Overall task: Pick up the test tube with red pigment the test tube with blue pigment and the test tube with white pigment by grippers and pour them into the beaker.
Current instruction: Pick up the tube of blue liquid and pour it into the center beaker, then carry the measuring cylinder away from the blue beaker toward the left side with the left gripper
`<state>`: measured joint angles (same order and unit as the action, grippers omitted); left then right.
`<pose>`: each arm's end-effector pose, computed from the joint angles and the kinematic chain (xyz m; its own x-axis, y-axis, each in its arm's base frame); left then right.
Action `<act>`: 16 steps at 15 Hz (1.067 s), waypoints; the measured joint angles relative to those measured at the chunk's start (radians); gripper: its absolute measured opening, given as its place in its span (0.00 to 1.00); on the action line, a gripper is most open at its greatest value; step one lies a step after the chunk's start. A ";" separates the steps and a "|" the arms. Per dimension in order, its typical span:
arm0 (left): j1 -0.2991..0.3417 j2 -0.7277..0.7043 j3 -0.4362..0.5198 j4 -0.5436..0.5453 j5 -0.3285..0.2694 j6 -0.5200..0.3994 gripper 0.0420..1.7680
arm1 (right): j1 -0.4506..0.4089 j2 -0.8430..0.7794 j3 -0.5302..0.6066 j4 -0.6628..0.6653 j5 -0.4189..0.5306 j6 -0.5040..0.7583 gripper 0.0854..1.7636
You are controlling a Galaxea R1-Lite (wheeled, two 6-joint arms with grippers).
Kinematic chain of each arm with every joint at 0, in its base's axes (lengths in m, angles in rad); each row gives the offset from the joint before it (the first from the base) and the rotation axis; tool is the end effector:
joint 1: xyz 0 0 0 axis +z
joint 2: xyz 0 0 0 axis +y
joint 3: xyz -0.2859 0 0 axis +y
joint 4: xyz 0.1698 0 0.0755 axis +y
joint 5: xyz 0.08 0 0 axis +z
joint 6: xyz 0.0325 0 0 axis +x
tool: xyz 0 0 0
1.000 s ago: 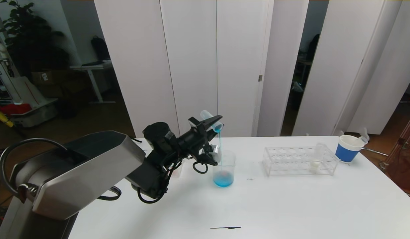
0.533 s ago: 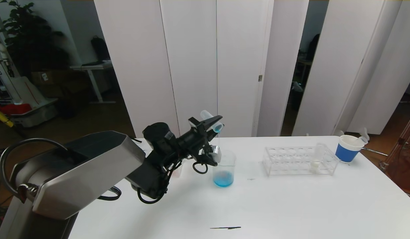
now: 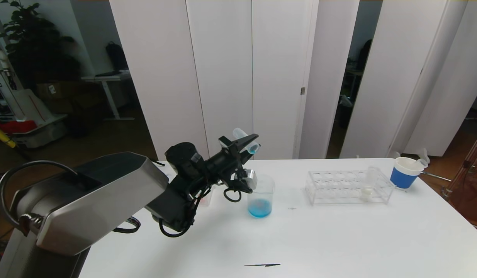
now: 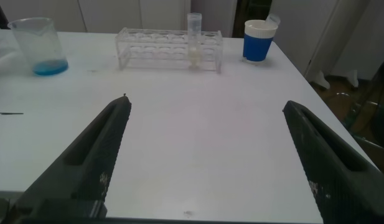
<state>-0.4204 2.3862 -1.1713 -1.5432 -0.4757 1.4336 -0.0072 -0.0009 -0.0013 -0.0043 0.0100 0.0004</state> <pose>0.3967 -0.1936 0.0983 0.5813 -0.7615 0.2866 -0.1878 0.2172 0.9579 -0.0038 0.0004 0.0763 1.0000 0.0028 0.0065 -0.0028 1.0000 0.0003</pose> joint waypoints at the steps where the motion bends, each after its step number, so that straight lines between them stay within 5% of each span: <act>1: 0.000 0.000 0.000 0.000 0.000 0.000 0.31 | 0.000 0.000 0.000 0.000 0.000 0.000 0.99; 5: 0.000 -0.021 0.013 0.009 0.015 -0.007 0.31 | 0.000 0.000 0.000 0.000 0.000 0.000 0.99; 9: -0.003 -0.088 0.077 0.012 0.124 -0.016 0.31 | 0.000 0.000 0.000 0.000 0.000 0.000 0.99; 12: 0.001 -0.146 0.105 0.105 0.186 -0.178 0.31 | 0.000 0.000 0.000 0.000 0.000 0.000 0.99; 16: 0.001 -0.266 0.107 0.367 0.513 -0.511 0.31 | 0.000 0.000 0.000 0.000 0.000 0.000 0.99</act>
<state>-0.4189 2.1206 -1.0645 -1.1766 0.0368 0.9226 -0.0072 -0.0009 -0.0013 -0.0043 0.0104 0.0004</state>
